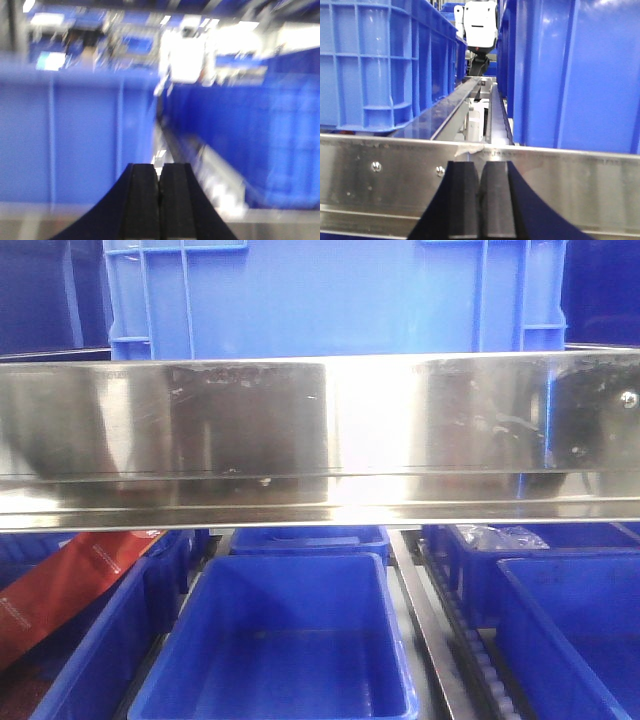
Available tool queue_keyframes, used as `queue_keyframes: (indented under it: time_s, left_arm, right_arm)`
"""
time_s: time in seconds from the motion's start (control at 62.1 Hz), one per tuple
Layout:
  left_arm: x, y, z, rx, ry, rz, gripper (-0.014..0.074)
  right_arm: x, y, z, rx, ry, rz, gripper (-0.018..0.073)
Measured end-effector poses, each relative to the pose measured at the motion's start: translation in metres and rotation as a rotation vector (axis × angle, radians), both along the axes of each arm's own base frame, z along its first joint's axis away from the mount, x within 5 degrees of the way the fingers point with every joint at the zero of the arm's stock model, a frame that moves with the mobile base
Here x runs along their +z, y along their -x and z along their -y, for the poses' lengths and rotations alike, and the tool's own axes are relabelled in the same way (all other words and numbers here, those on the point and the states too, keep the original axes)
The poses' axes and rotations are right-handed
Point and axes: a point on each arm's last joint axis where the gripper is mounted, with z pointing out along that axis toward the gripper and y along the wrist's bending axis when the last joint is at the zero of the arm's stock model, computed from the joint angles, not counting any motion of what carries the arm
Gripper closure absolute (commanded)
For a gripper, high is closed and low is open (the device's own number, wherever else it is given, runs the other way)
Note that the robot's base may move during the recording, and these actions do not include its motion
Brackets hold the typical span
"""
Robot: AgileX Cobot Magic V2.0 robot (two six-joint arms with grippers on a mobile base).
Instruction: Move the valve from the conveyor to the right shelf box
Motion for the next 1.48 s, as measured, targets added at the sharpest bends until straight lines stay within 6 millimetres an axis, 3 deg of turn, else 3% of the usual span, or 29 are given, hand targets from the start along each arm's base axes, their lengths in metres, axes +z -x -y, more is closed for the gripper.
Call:
queue_keyframes:
  time_s: [0.145,0.258,1.482]
  left_arm:
    - [-0.031,-0.008,0.001,0.011,0.004,-0.048,0.0708]
    - [-0.040,-0.010,0.001,0.011,0.005,-0.006,0.0708]
    - [-0.041,-0.011,0.001,0.010,0.011,0.006,0.0708]
  right_arm:
    - [0.000,0.000,0.000,0.000,0.000,0.000,0.0727]
    - [0.000,0.000,0.000,0.000,0.000,0.000,0.0727]
    - [0.000,0.000,0.000,0.000,0.000,0.000,0.0727]
